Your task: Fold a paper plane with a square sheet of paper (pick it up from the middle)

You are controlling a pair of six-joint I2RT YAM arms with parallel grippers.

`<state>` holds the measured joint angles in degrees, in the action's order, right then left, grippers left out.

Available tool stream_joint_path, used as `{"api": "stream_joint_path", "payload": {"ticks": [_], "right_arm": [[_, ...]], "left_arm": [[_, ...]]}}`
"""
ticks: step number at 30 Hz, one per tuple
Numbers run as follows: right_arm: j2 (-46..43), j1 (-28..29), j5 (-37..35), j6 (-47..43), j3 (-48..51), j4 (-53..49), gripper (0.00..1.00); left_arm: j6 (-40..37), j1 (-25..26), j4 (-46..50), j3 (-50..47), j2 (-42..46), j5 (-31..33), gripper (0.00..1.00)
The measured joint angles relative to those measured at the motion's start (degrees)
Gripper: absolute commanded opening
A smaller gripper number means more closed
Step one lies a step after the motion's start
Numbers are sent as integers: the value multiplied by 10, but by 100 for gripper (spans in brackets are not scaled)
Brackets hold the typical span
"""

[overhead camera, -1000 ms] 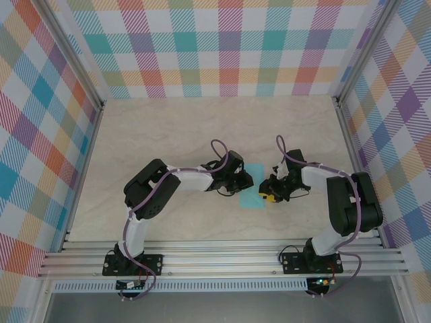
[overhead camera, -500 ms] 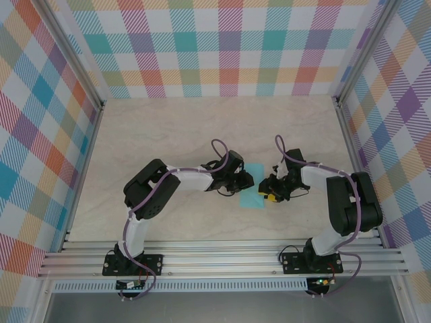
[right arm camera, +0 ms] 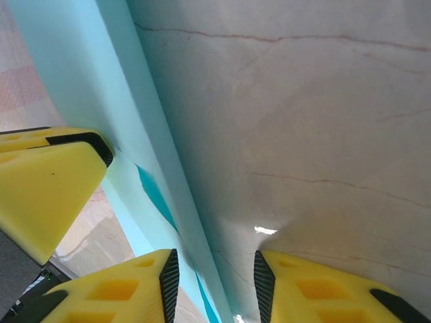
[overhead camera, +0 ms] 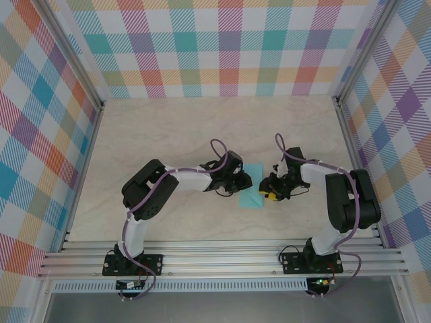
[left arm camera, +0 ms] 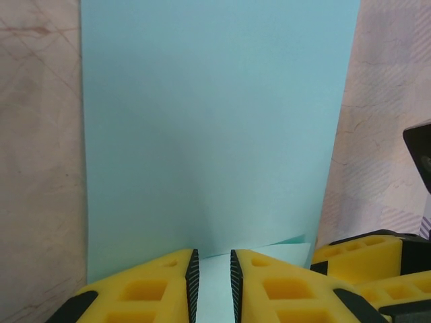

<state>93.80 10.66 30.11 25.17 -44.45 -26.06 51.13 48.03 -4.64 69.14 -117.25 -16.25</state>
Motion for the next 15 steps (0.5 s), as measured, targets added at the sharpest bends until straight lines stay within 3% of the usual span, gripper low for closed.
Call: {"api": "stream_joint_path", "payload": {"ticks": [10,15], "right_arm": [[10,3,35,-5,0,29,30],[10,5,38,-7,0,31,23]], "left_arm": [[0,0,0,0,0,0,22],[0,0,0,0,0,-2,23]]}}
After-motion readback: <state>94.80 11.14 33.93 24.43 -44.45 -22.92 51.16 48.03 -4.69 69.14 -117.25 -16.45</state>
